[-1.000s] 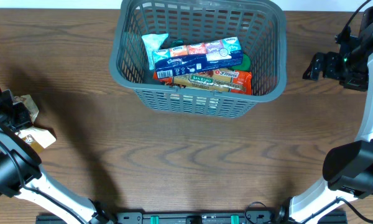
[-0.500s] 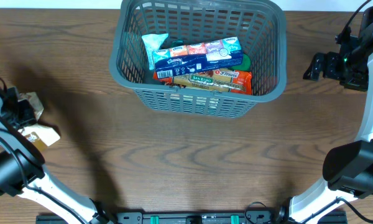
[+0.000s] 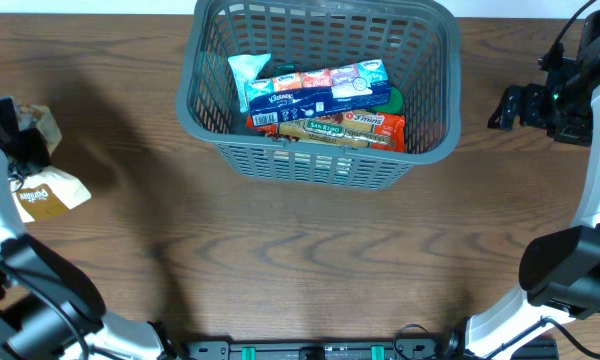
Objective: Pack container
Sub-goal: 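Lift the mushroom bag and carry it toward the basket, then lower the mushroom bag into the basket and release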
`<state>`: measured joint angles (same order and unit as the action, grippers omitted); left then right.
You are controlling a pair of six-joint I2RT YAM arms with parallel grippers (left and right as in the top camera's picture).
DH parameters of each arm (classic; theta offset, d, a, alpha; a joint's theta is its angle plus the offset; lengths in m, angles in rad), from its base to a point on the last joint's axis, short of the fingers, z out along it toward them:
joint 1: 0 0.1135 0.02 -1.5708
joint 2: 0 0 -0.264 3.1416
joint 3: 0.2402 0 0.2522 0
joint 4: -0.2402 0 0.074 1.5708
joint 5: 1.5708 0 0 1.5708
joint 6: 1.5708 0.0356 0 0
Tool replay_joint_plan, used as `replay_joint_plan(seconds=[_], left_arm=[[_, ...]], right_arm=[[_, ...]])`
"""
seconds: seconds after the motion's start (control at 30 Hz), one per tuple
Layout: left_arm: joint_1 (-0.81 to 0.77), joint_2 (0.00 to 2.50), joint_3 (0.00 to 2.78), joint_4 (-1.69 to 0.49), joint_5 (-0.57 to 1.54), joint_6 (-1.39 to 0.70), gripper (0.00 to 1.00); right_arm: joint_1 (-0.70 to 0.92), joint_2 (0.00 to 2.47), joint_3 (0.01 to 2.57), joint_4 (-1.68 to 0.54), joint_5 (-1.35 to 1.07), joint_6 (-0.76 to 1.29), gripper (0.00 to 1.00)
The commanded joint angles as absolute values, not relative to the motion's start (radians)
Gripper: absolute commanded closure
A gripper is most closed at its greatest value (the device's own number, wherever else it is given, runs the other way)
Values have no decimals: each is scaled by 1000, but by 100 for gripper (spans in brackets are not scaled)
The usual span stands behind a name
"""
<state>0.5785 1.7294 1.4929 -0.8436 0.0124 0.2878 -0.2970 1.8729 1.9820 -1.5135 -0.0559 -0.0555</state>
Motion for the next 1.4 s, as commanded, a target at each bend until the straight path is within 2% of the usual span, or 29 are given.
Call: replay_joint_plan(seconds=[0.0, 0.43, 0.67, 0.77, 1.03, 1.37], left_arm=[[529, 1639, 1519, -848, 17, 276, 94], [155, 1375, 1637, -835, 19, 339, 94], [-76, 1360, 1795, -786, 19, 396, 94], [-171, 1367, 1798, -725, 20, 481, 94], [-356, 1522, 1798, -697, 97, 923, 94], [-393, 1845, 1797, -741, 99, 953, 94]], right_arm=[[-294, 1865, 1980, -1513, -53, -70, 1], [-294, 1865, 1980, -1512, -53, -76, 1], [-294, 1865, 1980, -1511, -54, -76, 1], [-294, 1865, 1980, -1512, -54, -76, 1], [-294, 1865, 1980, -1511, -60, -76, 1], [-294, 1865, 1980, -1514, -60, -76, 1]])
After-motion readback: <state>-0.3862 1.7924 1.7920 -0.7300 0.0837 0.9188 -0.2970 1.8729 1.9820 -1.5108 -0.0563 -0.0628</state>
